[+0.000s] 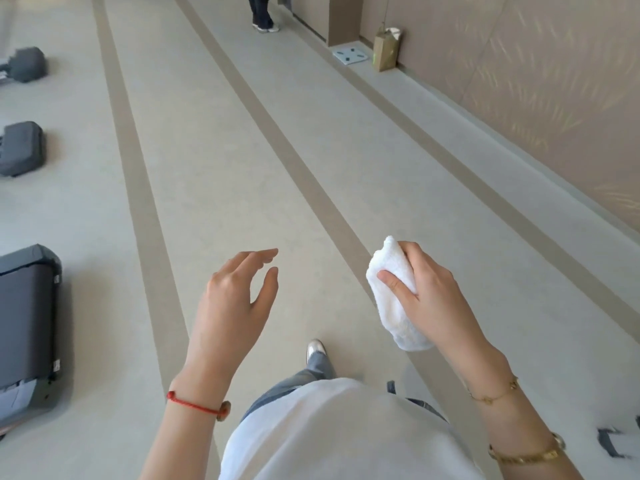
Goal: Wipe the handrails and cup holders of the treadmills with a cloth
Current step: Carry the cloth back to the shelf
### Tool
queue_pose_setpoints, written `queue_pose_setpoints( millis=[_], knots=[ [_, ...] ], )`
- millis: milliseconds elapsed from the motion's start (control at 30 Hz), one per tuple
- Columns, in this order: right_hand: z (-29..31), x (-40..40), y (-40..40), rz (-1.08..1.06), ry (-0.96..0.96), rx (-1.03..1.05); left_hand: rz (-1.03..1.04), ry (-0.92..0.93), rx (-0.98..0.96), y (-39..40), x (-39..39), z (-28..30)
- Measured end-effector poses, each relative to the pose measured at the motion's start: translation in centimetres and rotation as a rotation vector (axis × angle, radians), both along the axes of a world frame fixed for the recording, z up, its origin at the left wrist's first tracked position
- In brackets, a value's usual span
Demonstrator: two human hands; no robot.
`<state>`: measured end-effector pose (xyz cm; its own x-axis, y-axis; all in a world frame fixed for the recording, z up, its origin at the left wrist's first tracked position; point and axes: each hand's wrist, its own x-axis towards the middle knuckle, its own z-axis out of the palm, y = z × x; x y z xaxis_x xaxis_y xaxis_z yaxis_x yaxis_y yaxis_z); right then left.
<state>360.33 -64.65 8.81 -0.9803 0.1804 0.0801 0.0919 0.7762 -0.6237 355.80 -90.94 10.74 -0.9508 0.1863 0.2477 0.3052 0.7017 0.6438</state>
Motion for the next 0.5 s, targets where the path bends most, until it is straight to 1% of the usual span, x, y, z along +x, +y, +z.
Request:
queue_pose_setpoints(
  millis=[167, 300, 500],
  knots=[
    [1.3, -13.2, 0.8, 0.023, 0.018, -0.017, -0.004, 0.002, -0.017, 1.1, -12.8, 1.1],
    [1.6, -21.7, 1.2, 0.022, 0.004, -0.034, -0.009, -0.038, -0.027, 1.6, -21.5, 1.1],
    [-0.5, -36.6, 2.8, 0.05, -0.049, -0.033, 0.012, -0.042, -0.027, 2.8, -35.9, -0.7]
  ],
)
